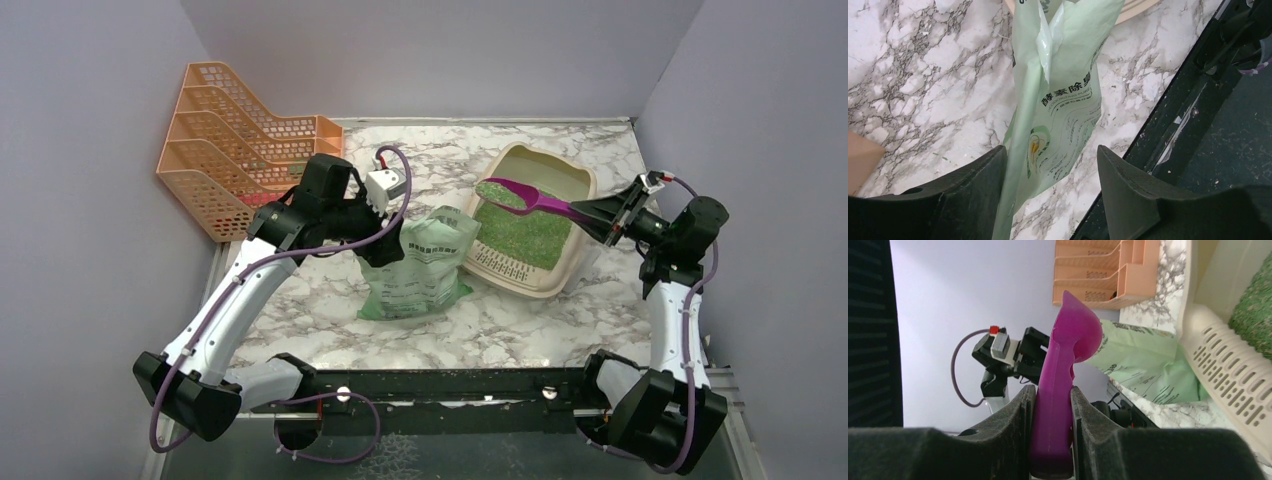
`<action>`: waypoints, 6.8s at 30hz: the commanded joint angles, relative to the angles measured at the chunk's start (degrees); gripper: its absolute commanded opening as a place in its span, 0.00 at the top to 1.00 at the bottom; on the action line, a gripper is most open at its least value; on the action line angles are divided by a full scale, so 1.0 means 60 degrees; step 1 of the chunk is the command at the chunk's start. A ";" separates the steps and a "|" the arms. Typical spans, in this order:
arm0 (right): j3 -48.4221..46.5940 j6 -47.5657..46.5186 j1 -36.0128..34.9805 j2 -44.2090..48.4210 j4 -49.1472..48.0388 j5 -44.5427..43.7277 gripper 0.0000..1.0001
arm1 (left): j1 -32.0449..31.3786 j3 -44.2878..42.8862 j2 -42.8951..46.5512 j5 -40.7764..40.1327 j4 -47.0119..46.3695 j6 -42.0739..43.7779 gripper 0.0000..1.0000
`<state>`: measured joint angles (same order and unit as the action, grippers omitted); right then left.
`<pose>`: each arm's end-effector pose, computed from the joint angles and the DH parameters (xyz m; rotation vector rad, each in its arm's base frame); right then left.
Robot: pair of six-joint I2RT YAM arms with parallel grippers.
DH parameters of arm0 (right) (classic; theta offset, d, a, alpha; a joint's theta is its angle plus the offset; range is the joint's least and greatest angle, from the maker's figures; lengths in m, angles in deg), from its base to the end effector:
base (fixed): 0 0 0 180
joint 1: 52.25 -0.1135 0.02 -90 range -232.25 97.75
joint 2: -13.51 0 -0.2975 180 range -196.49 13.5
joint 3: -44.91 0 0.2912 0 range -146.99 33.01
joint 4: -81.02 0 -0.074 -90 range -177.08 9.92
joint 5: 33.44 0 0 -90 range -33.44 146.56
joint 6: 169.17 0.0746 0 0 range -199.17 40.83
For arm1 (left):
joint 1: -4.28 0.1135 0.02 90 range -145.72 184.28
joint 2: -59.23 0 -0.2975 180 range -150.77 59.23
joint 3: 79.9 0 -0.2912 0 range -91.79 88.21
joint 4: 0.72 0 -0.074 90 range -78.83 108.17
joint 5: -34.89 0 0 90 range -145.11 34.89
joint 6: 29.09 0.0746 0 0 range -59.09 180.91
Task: Fill the litter box with clean litter
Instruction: 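Scoop the cat litter from the cat litter bag, then pour the cat litter into the litter box, then scoop the cat litter from the cat litter bag.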
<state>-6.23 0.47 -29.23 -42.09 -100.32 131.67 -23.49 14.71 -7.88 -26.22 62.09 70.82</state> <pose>0.2447 -0.0256 0.3313 0.5054 1.8511 1.7467 0.2311 -0.1624 0.3812 0.9911 2.1253 -0.7449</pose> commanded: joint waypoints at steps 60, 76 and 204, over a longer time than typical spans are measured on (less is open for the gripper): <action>-0.2968 -0.5152 -0.1755 -0.2928 0.3408 -0.7475 0.99 | -0.0012 -0.0330 0.1546 -0.1503 -0.1410 -0.1004 0.08; -0.3742 -0.5530 -0.2223 -0.3329 0.3667 -0.8791 0.99 | -0.0015 -0.0235 0.1792 -0.1635 -0.1350 -0.1028 0.05; -0.7430 -1.0056 -0.6887 -0.3110 1.2606 -0.5728 0.99 | -0.0129 0.1348 0.0464 0.1996 0.0122 -0.0798 0.69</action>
<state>-49.83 -59.73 -68.42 -60.95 -28.58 100.24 -23.55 21.18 -7.00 -19.86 61.15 66.17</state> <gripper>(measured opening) 0.315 0.320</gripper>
